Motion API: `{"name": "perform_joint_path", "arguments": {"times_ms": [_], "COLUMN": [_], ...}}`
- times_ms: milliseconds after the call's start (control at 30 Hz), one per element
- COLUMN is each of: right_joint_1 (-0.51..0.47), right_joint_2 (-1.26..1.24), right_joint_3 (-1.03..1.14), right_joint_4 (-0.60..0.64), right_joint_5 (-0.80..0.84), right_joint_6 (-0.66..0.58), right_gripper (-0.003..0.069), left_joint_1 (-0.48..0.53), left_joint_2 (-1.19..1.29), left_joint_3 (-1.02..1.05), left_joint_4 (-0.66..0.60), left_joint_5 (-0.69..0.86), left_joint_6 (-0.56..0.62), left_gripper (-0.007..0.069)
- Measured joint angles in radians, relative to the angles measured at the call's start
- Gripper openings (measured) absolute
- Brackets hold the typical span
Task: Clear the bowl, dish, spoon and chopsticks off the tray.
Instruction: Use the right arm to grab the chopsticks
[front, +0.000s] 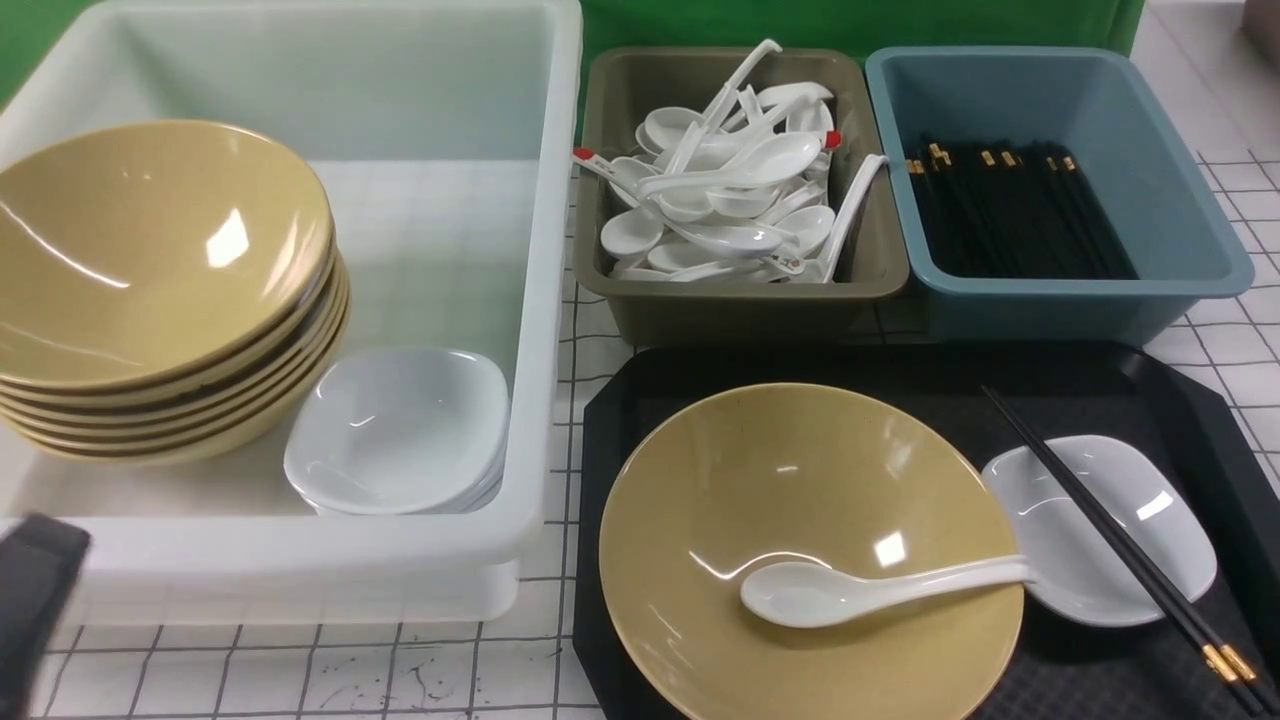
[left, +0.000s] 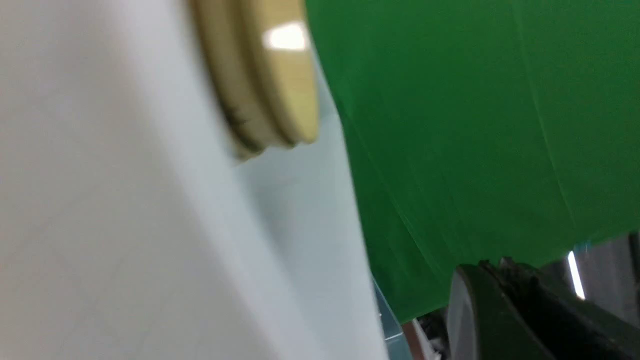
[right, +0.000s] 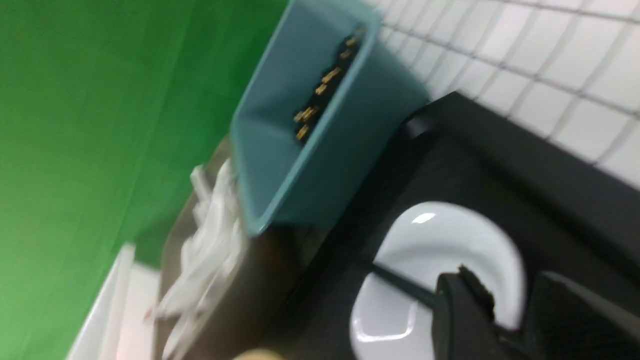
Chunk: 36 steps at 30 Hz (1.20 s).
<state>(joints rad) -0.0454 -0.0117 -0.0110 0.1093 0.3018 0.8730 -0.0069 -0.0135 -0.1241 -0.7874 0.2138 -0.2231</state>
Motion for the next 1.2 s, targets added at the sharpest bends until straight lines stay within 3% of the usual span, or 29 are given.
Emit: {"name": "perform_joint_path", "arguments": {"times_ms": [33,67,100,133,167,200,300,433,533,633,867,1000,1200], "right_joint_1": [0.037,0.042,0.067,0.097,0.14,0.162,0.214,0.246,0.247,0.253,0.257,0.257,0.257], "right_joint_2": [0.002,0.004,0.02,0.059,0.163,0.214,0.409,0.644,0.797,0.921,1.136,1.251,1.406], "right_joint_3": [-0.071,-0.071,-0.129,-0.214,-0.326,-0.376,-0.56,-0.789,-0.913,-0.977,-0.992,-0.992,-0.993], "right_joint_4": [0.022,0.024,0.028,0.028,0.028,0.028,0.027,0.027,0.024,0.022,0.016,-0.035,-0.164], "right_joint_5": [0.015,0.017,0.031,0.054,0.113,0.147,0.297,0.578,0.789,0.882,0.842,0.815,0.713], "right_joint_6": [-0.117,-0.133,-0.216,-0.326,-0.466,-0.529,-0.74,-0.963,-1.094,-1.141,-1.148,-1.139,-1.079], "right_gripper": [0.0235,0.0234,0.0223,0.0201,0.015,0.0117,0.0046,0.0036,0.0036,0.0036,0.0079,0.0209,0.047], "left_joint_1": [0.0,0.0,0.0,0.0,0.0,0.0,0.0,-0.003,-0.053,-0.177,-0.511,-0.637,-0.712], "left_joint_2": [0.015,0.015,0.043,0.084,0.199,0.267,0.446,0.662,0.792,0.917,1.206,1.346,1.478], "left_joint_3": [-0.074,-0.074,-0.128,-0.183,-0.3,-0.361,-0.524,-0.712,-0.809,-0.9,-1.107,-1.19,-1.215], "left_joint_4": [0.045,0.053,0.087,0.123,0.204,0.241,0.375,0.508,0.553,0.551,0.548,0.549,0.549], "left_joint_5": [0.051,0.06,0.108,0.151,0.29,0.347,0.559,0.806,0.881,0.907,0.959,0.959,0.955], "left_joint_6": [0.1,0.1,0.178,0.223,0.329,0.358,0.421,0.45,0.457,0.469,0.508,0.52,0.564], "left_gripper": [-0.0013,-0.0013,-0.0013,-0.0013,-0.0013,-0.0013,-0.0013,-0.0013,-0.0013,-0.0013,-0.0013,-0.0013,-0.0013]}}
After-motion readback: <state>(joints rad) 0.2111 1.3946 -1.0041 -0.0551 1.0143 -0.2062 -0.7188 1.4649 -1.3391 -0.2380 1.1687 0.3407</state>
